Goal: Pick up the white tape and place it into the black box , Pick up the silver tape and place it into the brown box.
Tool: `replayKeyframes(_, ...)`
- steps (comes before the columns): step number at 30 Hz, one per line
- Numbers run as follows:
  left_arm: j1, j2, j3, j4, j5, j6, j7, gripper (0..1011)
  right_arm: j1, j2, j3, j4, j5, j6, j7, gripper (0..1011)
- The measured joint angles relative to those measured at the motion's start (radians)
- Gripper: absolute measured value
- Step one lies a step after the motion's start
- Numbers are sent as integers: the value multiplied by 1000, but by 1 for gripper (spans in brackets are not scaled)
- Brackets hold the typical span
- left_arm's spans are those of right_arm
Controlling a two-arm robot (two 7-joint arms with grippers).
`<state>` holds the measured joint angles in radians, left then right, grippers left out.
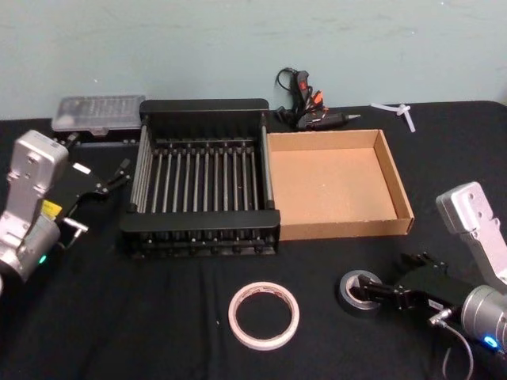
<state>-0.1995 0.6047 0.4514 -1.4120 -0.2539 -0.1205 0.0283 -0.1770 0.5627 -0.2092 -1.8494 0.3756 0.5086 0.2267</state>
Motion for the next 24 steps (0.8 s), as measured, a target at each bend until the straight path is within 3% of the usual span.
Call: replayKeyframes(24,0,0,0,0,0,0,0,1001,15,-25,-4,25,-47,12,26,1002)
